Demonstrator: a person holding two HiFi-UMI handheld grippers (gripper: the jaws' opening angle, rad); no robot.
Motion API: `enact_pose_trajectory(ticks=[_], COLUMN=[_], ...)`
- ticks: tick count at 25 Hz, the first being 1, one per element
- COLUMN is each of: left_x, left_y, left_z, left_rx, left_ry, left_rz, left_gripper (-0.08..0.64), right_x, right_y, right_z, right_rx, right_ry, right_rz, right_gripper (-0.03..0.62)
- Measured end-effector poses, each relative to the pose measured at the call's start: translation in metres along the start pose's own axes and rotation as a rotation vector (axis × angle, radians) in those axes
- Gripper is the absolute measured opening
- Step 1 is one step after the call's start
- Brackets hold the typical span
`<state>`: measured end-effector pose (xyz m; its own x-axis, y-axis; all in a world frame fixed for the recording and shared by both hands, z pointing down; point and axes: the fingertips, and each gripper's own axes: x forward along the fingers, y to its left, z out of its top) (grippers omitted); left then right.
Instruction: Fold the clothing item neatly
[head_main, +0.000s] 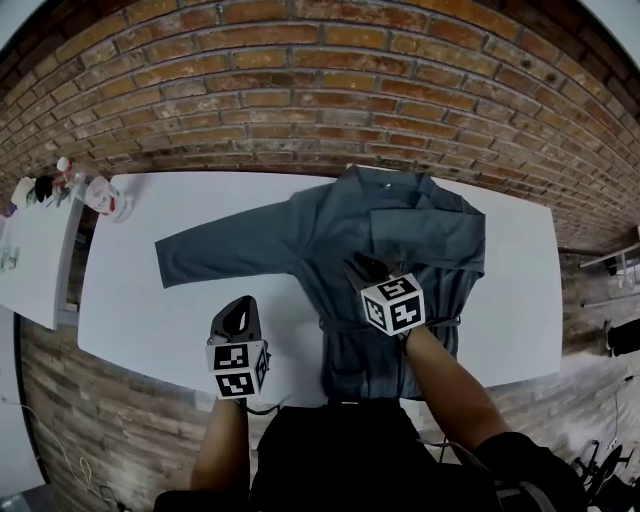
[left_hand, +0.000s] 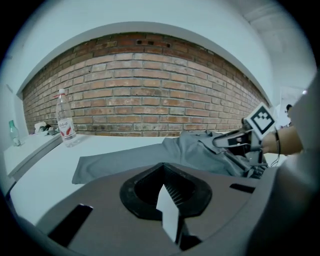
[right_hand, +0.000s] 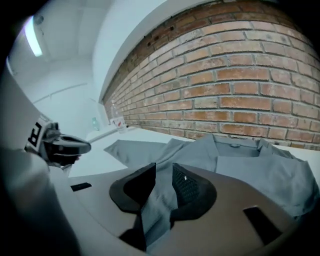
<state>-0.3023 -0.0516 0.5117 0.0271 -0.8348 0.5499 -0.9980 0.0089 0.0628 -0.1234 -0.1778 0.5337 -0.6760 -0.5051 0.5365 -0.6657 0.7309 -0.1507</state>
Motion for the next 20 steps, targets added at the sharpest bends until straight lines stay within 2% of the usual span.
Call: enact_pose_trajectory(ticks=[1, 3, 8, 11, 15, 18, 20], left_x=[0.002, 0.004, 0.004, -0.001, -0.005, -0.001, 0.011], left_y=[0.009, 0.030, 0.089, 0.128, 0.179, 0.213, 0.231], left_z=[-0.002, -0.005, -0.016, -0.024, -0.029, -0.032, -0.036], left_rx=[-0.006, -0.018, -0.012, -0.046, -0.051, -0.027, -0.010], left_ry=[0.007, 0.020, 0.076, 0.095, 0.116, 0.146, 0.194], left_rz=[0.020, 0.066, 0.191, 0.279, 0.385, 0.426, 0.413], left_gripper=[-0.002, -0.002, -0.002, -0.002, -0.002, 0.004, 0.063], right_x=[-0.008, -0.025, -0.058, -0.073, -0.086, -0.093, -0.098], right_y=[0.004, 0.010, 0.006, -0.002, -0.020, -0.029, -0.034], right_z=[0.002, 0.005, 0.004, 0.001, -0.007, -0.011, -0.012], right_rx=[0.008, 0.018, 0.001, 0.016, -0.037, -0.017, -0.010], right_ry=[-0.015, -0.045, -0.068, -0.066, -0.041, -0.035, -0.033], right_rz=[0.014, 0.016, -0.027, -0.049, -0.145, -0.173, -0.191], right_gripper=[0.103, 0.002, 0.002, 0.002, 0.002, 0.002, 0.002])
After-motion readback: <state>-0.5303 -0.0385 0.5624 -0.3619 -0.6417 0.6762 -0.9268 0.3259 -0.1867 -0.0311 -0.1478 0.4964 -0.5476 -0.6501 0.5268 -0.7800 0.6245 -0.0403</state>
